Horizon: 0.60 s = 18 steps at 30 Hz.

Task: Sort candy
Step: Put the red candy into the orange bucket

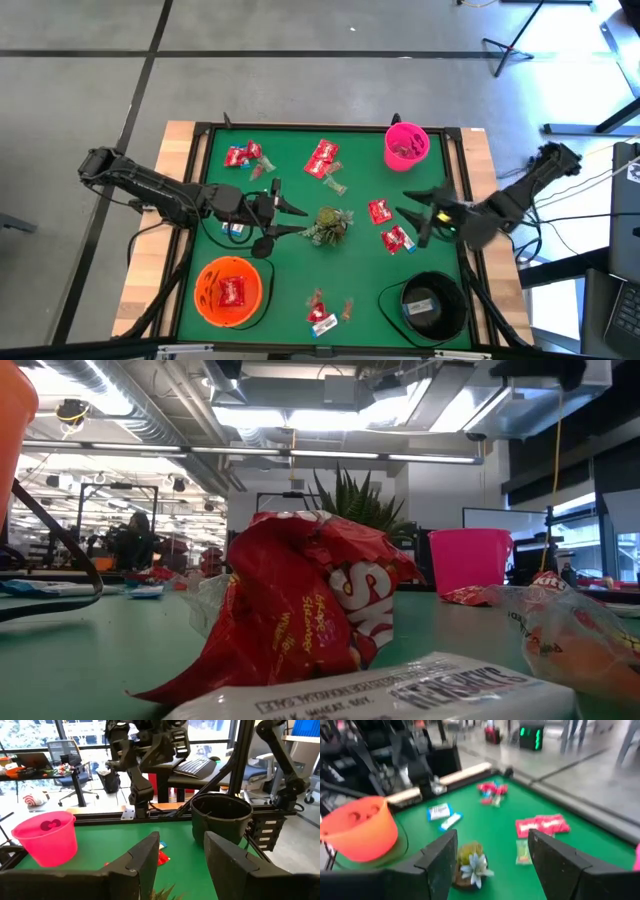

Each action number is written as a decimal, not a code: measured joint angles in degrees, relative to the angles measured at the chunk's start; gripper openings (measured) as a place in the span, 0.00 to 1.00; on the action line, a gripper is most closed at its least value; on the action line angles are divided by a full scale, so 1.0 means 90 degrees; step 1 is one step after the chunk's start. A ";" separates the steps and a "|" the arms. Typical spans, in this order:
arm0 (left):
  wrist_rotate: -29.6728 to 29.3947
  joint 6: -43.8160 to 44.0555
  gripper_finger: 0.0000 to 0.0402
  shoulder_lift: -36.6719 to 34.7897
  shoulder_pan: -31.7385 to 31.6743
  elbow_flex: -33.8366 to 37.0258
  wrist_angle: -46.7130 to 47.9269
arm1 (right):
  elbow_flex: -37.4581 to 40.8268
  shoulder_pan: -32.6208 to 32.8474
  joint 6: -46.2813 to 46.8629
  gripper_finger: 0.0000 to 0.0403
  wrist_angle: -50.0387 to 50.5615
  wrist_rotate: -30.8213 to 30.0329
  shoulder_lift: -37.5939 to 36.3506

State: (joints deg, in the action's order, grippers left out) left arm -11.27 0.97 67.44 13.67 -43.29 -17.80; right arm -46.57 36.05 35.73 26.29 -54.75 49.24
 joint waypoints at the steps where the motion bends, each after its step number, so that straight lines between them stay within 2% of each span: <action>1: 0.0000 0.0007 0.37 0.0001 0.0000 0.0000 0.0037 | -0.0047 -0.0222 -0.0002 0.60 0.0087 0.0364 0.0025; 5: -0.0002 0.0071 0.37 0.0000 0.0000 0.0000 0.0250 | -0.0473 -0.0930 0.0180 0.60 0.0835 0.1656 0.0028; 8: -0.0005 0.0164 0.37 0.0002 0.0000 0.0000 0.0377 | -0.0898 -0.1285 0.0602 0.60 0.1814 0.1875 -0.0007; 12: -0.0036 0.0165 0.37 0.0002 0.0000 0.0000 0.0387 | -0.1302 -0.1853 0.0654 0.60 0.2978 0.2437 0.0097; 18: -0.0177 0.0165 0.37 0.0002 0.0000 0.0000 0.0430 | -0.1405 -0.2759 0.0611 0.60 0.3800 0.3602 0.0433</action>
State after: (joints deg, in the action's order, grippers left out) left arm -12.86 2.46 67.46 13.67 -43.29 -13.93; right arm -59.22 11.22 41.23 60.49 -22.34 53.13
